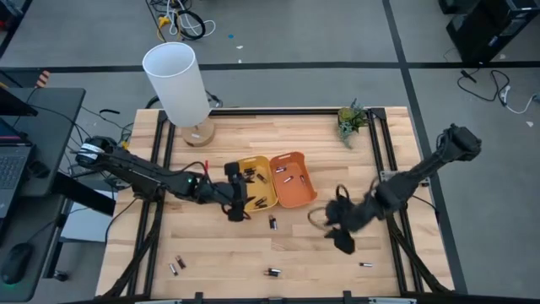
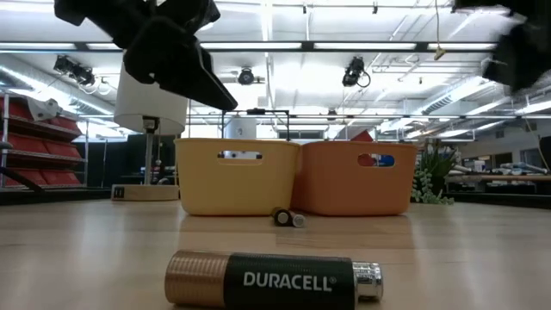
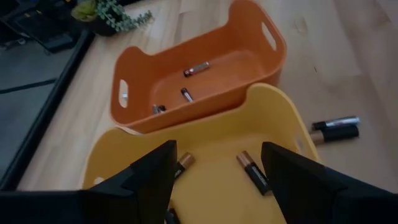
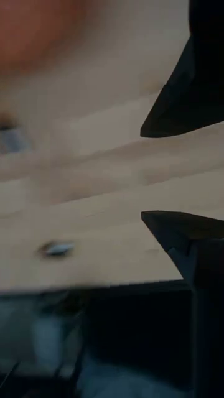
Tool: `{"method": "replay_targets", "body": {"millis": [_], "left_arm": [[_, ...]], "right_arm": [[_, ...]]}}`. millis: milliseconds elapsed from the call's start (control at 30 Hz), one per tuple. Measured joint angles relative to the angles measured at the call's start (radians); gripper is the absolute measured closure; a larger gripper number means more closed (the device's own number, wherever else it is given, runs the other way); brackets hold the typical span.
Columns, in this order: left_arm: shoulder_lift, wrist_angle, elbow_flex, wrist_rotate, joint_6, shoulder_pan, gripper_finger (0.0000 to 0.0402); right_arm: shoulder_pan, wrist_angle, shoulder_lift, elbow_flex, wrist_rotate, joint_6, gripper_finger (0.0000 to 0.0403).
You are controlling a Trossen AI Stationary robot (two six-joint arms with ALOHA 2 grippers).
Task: Sort batteries
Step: Put the bottom right silver battery into the orange bin
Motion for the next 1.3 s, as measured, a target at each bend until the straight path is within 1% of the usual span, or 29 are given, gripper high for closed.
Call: {"method": "replay_targets", "body": {"millis": [67,133,200,300,433,600,700,800,1000,1100,1300], "left_arm": [[0.0,-0.007,0.0,0.015,-0.005,-0.001,0.0149],[0.0,-0.006,0.0,0.021,-0.005,-0.001,0.0149],[0.0,-0.002,0.0,0.021,-0.005,-0.001,0.0149],[0.0,-0.003,0.0,0.023,-0.008,-0.001,0.0149],[0.0,-0.008,0.0,0.058,-0.026,-0.001,0.0149],[0.0,-0.023,0.0,0.084,-0.038,-0.001,0.0149],[0.0,-0.045,0.0,0.084,-0.043,-0.001,0.0149],[0.0,-0.059,0.0,0.084,-0.062,-0.001,0.0149],[0.0,-0.072,0.0,0.091,-0.068,-0.016,0.0149],[0.0,-0.085,0.0,0.091,-0.069,-0.032,0.0149],[0.0,-0.11,0.0,0.091,-0.057,-0.056,0.0149]], "right_arm": [[0.056,-0.052,0.034,-0.002,-0.009,0.156,0.0219],[0.107,-0.046,0.072,-0.001,-0.039,0.322,0.0223],[0.15,-0.036,0.111,0.002,-0.088,0.446,0.0227],[0.211,-0.067,0.178,0.029,-0.16,0.552,0.0235],[0.268,-0.184,0.257,0.084,-0.236,0.637,0.0247],[0.32,-0.264,0.328,0.122,-0.262,0.651,0.0262],[0.348,-0.21,0.359,0.124,-0.264,0.648,0.0267],[0.38,-0.143,0.388,0.125,-0.264,0.608,0.027],[0.423,-0.154,0.437,0.13,-0.266,0.6,0.027],[0.43,-0.147,0.474,0.13,-0.266,0.596,0.0271],[0.429,-0.156,0.505,0.131,-0.259,0.577,0.0279]]}}
